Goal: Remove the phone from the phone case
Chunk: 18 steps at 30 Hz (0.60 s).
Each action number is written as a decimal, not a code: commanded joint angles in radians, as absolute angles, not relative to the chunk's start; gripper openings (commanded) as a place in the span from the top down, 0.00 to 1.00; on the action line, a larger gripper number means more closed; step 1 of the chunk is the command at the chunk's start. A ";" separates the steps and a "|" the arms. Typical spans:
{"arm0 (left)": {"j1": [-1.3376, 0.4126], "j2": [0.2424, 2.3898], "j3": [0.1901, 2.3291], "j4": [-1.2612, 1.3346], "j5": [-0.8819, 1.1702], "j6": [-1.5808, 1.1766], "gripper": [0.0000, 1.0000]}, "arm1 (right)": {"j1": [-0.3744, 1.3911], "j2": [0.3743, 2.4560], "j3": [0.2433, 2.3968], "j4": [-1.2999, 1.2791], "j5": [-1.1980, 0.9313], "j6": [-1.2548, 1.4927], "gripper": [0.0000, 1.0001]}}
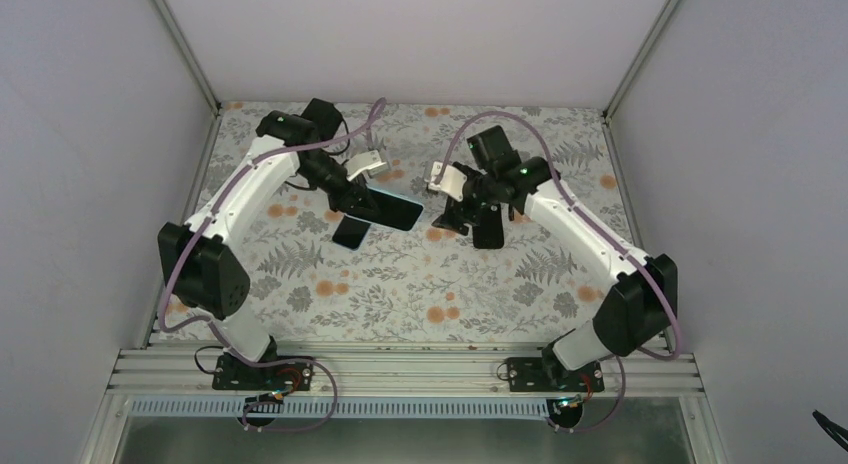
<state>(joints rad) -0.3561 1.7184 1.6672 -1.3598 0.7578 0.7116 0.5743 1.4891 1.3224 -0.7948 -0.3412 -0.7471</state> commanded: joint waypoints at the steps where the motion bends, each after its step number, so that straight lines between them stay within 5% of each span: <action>1: -0.422 1.648 1.670 -1.356 0.679 0.749 0.98 | 0.529 1.560 1.417 -0.923 -0.551 -0.820 0.08; 18: -0.511 1.631 1.669 -1.356 0.668 0.738 0.98 | 0.485 1.703 1.527 -1.011 -0.627 -0.882 0.19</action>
